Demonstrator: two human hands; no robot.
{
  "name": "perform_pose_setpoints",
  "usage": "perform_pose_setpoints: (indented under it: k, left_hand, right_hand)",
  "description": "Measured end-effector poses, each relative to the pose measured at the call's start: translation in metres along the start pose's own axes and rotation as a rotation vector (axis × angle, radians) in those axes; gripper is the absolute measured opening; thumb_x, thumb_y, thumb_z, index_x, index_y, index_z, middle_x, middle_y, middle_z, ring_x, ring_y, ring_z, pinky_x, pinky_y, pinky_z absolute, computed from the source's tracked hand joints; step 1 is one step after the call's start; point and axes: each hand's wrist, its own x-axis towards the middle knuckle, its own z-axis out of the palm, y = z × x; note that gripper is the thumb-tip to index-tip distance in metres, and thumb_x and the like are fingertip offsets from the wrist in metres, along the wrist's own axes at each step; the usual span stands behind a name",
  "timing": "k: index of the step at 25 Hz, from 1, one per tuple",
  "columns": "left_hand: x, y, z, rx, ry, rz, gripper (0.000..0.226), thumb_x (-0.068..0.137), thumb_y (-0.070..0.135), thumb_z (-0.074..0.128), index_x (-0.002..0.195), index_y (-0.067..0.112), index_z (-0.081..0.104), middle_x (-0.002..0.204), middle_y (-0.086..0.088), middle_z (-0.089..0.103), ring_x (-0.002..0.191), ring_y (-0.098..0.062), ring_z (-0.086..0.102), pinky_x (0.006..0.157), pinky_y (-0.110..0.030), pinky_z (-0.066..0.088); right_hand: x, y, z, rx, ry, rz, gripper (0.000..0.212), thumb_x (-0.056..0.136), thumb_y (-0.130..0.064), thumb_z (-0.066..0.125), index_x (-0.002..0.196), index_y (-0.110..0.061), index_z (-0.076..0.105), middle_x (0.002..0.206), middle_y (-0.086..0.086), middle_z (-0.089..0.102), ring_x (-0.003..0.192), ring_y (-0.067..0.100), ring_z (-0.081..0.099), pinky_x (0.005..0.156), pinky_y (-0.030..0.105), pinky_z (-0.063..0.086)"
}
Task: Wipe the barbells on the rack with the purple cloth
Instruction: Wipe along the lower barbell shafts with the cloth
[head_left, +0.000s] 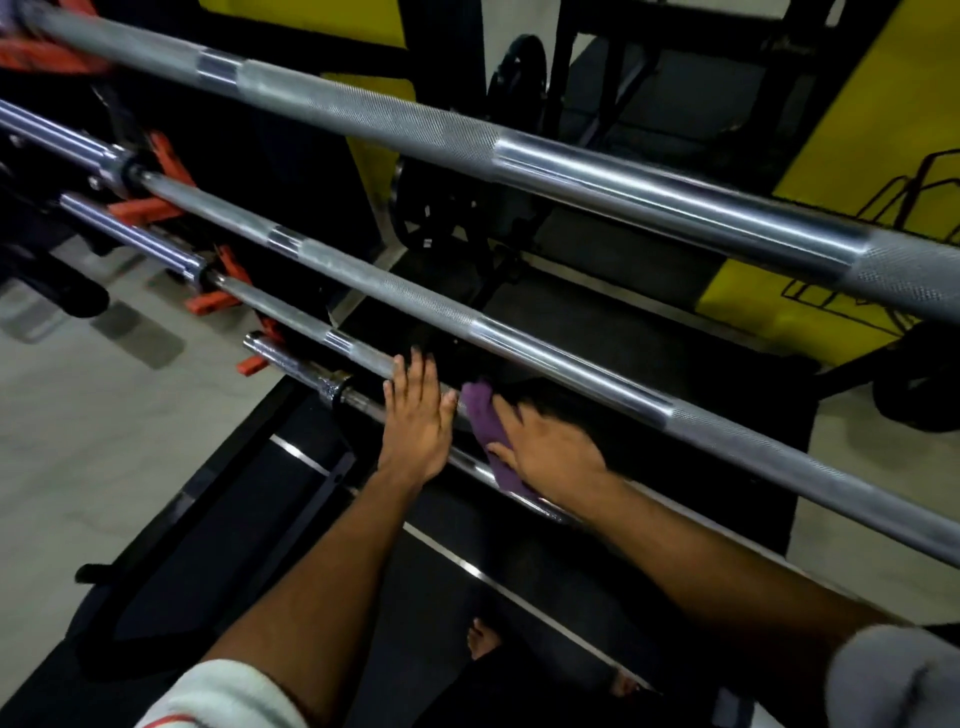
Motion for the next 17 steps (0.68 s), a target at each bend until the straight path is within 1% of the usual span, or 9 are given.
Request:
perform_pose_setpoints:
  k: [4, 5, 7, 9, 11, 13, 15, 16, 17]
  left_hand:
    - [-0.002, -0.012, -0.005, 0.031, -0.032, 0.088, 0.064, 0.105, 0.05, 0.012, 0.16, 0.016, 0.009, 0.167, -0.002, -0.01, 0.152, -0.019, -0.021, 0.123, -0.047, -0.007]
    - [-0.003, -0.013, -0.007, 0.03, -0.033, 0.1, 0.063, 0.106, 0.049, 0.013, 0.16, 0.017, 0.01, 0.167, -0.002, -0.009, 0.152, -0.019, -0.02, 0.123, -0.047, -0.007]
    - [-0.003, -0.012, -0.009, 0.009, -0.043, 0.103, 0.064, 0.105, 0.049, 0.014, 0.16, 0.017, 0.012, 0.168, -0.002, -0.007, 0.152, -0.019, -0.02, 0.123, -0.047, -0.008]
    - [-0.003, -0.011, -0.011, 0.0, -0.047, 0.107, 0.066, 0.104, 0.051, 0.014, 0.159, 0.016, 0.014, 0.168, -0.003, -0.003, 0.152, -0.019, -0.019, 0.123, -0.047, -0.008]
    - [-0.002, -0.009, -0.013, -0.001, -0.048, 0.113, 0.069, 0.102, 0.054, 0.013, 0.158, 0.015, 0.019, 0.168, -0.005, 0.004, 0.153, -0.021, -0.015, 0.123, -0.047, -0.008]
    - [-0.001, -0.007, -0.021, -0.006, -0.047, 0.131, 0.073, 0.1, 0.058, 0.012, 0.156, 0.013, 0.028, 0.166, -0.007, 0.017, 0.154, -0.023, -0.005, 0.123, -0.048, -0.006]
    - [0.001, -0.008, -0.031, 0.014, -0.066, 0.147, 0.079, 0.098, 0.063, 0.01, 0.152, 0.013, 0.037, 0.162, -0.007, 0.029, 0.153, -0.024, 0.008, 0.124, -0.048, -0.003]
    - [0.005, -0.011, -0.037, 0.032, -0.081, 0.176, 0.082, 0.097, 0.067, 0.01, 0.15, 0.015, 0.043, 0.159, -0.006, 0.035, 0.151, -0.024, 0.017, 0.124, -0.047, -0.001]
    - [0.009, -0.014, -0.044, 0.039, -0.103, 0.217, 0.083, 0.096, 0.071, 0.012, 0.145, 0.017, 0.05, 0.154, -0.004, 0.043, 0.148, -0.024, 0.027, 0.124, -0.046, 0.002]
  right_hand:
    - [-0.061, 0.038, 0.003, 0.042, 0.006, 0.052, 0.065, 0.095, -0.065, 0.033, 0.145, -0.026, 0.048, 0.099, 0.002, 0.064, 0.064, 0.023, 0.068, 0.043, 0.031, 0.047]
    - [-0.073, 0.044, 0.005, 0.029, 0.031, 0.066, 0.066, 0.095, -0.065, 0.03, 0.144, -0.025, 0.048, 0.097, 0.002, 0.064, 0.064, 0.023, 0.068, 0.045, 0.032, 0.049]
    - [-0.084, 0.046, -0.003, 0.022, -0.01, 0.13, 0.067, 0.094, -0.065, 0.029, 0.141, -0.022, 0.052, 0.094, 0.004, 0.066, 0.065, 0.025, 0.069, 0.046, 0.034, 0.052]
    - [-0.075, 0.039, -0.006, 0.029, -0.038, 0.17, 0.069, 0.095, -0.067, 0.025, 0.14, -0.022, 0.052, 0.098, 0.005, 0.069, 0.07, 0.025, 0.07, 0.05, 0.034, 0.053]
    - [-0.044, 0.028, -0.009, 0.11, -0.134, 0.175, 0.069, 0.095, -0.07, 0.018, 0.143, -0.027, 0.04, 0.113, 0.005, 0.067, 0.089, 0.027, 0.071, 0.066, 0.037, 0.056]
    - [-0.007, 0.013, -0.008, 0.267, -0.264, 0.16, 0.067, 0.096, -0.071, 0.017, 0.145, -0.028, 0.031, 0.131, 0.007, 0.061, 0.112, 0.029, 0.064, 0.091, 0.039, 0.053]
    - [0.026, -0.005, -0.011, 0.43, -0.319, 0.184, 0.077, 0.094, -0.073, 0.012, 0.15, -0.023, 0.031, 0.149, 0.01, 0.05, 0.133, 0.03, 0.05, 0.111, 0.037, 0.039]
    - [0.04, -0.008, -0.013, 0.465, -0.272, 0.202, 0.083, 0.092, -0.075, 0.008, 0.152, -0.022, 0.032, 0.155, 0.01, 0.043, 0.14, 0.029, 0.043, 0.117, 0.036, 0.031]
    - [0.048, -0.008, -0.012, 0.498, -0.25, 0.287, 0.081, 0.093, -0.074, 0.011, 0.154, -0.023, 0.032, 0.159, 0.008, 0.038, 0.144, 0.027, 0.038, 0.12, 0.034, 0.026]
